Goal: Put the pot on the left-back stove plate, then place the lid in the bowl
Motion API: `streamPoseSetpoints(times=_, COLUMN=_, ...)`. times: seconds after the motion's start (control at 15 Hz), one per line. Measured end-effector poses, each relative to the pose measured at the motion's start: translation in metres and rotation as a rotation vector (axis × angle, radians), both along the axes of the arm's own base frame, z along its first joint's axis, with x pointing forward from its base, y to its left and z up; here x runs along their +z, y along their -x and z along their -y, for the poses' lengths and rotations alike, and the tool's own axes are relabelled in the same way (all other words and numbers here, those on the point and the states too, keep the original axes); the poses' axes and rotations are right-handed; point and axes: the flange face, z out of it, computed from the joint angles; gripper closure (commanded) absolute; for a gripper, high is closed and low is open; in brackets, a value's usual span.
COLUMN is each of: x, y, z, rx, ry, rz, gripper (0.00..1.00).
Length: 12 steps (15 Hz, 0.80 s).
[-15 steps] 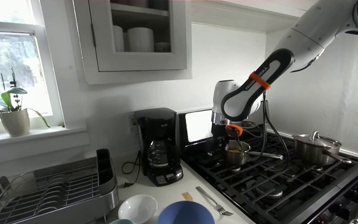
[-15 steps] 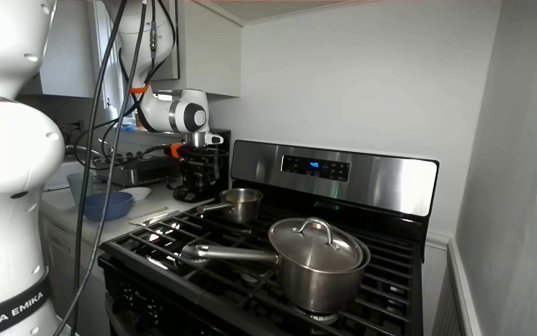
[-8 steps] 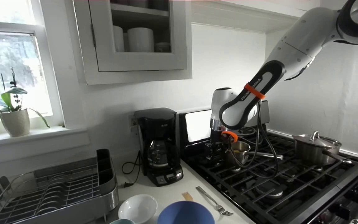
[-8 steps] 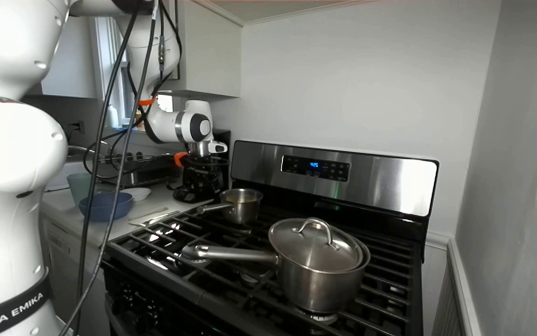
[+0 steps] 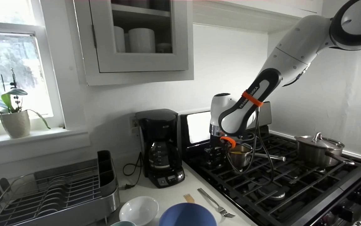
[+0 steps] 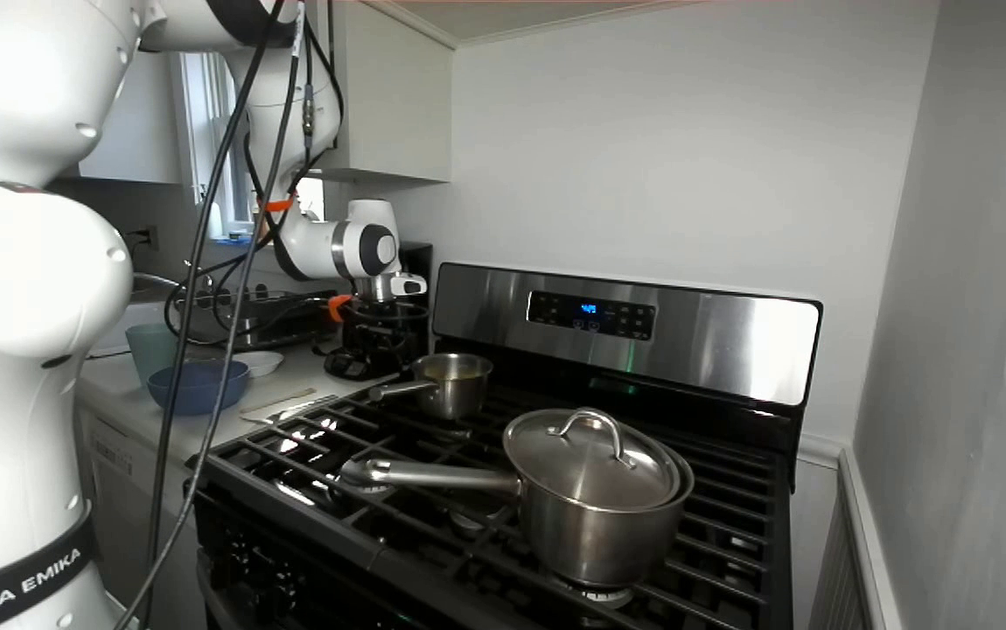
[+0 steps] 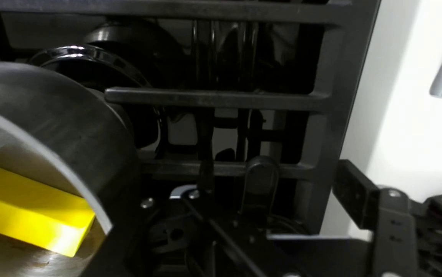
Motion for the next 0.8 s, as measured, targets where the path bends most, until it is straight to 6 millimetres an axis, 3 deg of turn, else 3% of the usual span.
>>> streamPoseSetpoints(times=0.2, x=-0.007, y=-0.003, z=0.001, rx=-0.011, ry=0.004, rz=0.000, gripper=0.18)
streamPoseSetpoints(times=0.47, x=-0.010, y=-0.007, z=0.002, rx=-0.020, ry=0.008, rz=0.002, gripper=0.36)
streamPoseSetpoints(times=0.6, x=-0.010, y=-0.009, z=0.001, rx=-0.022, ry=0.010, rz=0.006, gripper=0.38)
streamPoseSetpoints(times=0.67, x=-0.010, y=-0.009, z=0.001, rx=-0.023, ry=0.010, rz=0.008, gripper=0.45)
streamPoseSetpoints(times=0.8, x=-0.009, y=-0.011, z=0.000, rx=-0.026, ry=0.008, rz=0.014, gripper=0.48)
